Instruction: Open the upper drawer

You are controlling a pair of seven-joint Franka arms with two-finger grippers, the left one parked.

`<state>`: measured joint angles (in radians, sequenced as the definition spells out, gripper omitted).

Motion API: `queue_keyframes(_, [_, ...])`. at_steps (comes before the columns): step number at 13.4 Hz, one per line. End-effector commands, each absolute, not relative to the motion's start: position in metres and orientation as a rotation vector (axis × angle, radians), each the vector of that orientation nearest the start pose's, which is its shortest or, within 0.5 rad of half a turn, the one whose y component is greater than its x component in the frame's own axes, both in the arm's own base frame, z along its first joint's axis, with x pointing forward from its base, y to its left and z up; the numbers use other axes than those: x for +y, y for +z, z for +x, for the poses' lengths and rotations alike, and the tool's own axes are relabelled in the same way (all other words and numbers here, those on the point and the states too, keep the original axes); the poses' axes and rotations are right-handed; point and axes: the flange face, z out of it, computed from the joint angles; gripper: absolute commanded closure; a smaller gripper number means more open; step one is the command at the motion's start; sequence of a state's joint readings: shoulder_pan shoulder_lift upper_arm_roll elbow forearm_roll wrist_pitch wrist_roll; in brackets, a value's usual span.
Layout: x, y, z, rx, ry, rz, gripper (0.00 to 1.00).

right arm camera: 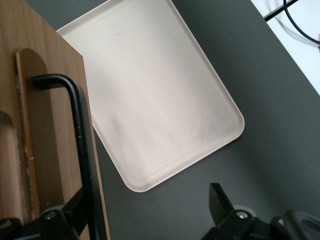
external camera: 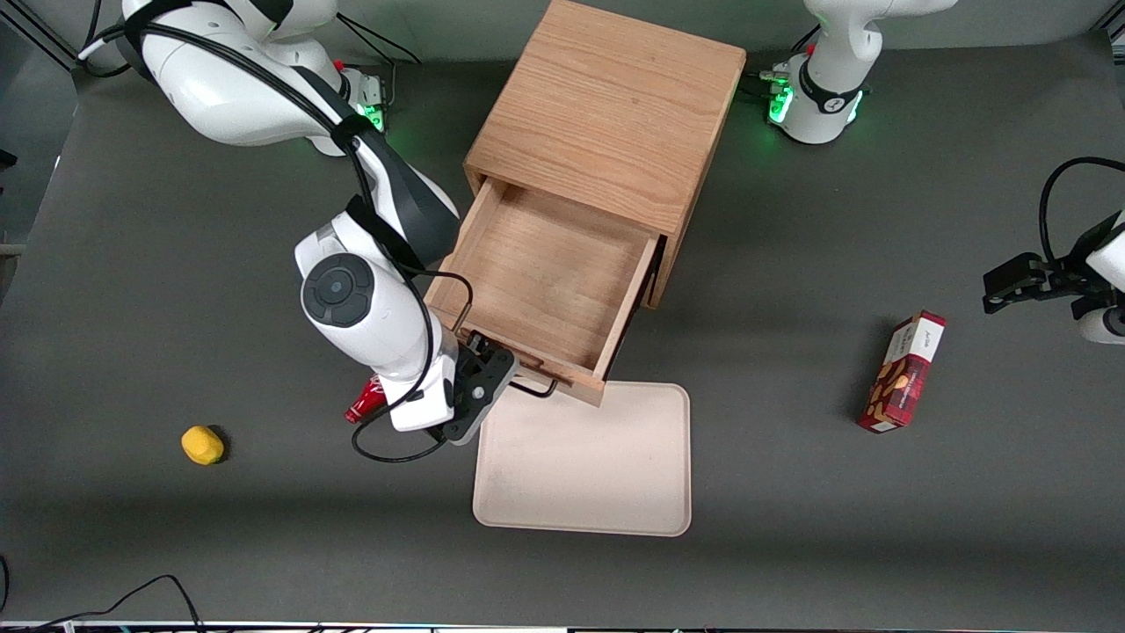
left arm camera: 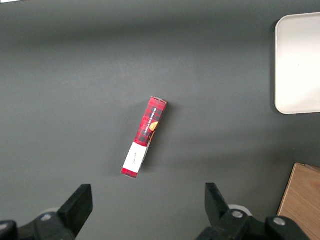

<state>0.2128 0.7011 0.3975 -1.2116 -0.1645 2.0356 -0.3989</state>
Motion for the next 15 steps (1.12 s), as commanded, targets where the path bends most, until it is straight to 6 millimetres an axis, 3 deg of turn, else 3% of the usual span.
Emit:
queue_keyframes(1, [0.348, 0.425, 0.670, -1.398, -0.245, -2.649, 0.00])
queue_keyframes(5, [0.347, 0.441, 0.667, -1.369, -0.228, -2.636, 0.00])
queue_keyframes(8, [0.341, 0.477, 0.656, -1.346, -0.228, -2.627, 0.00])
queue_keyframes(12, [0.313, 0.549, 0.638, -1.145, -0.300, -2.722, 0.00])
queue_keyframes(15, [0.262, 0.584, 0.612, -0.929, -0.251, -2.859, 0.00])
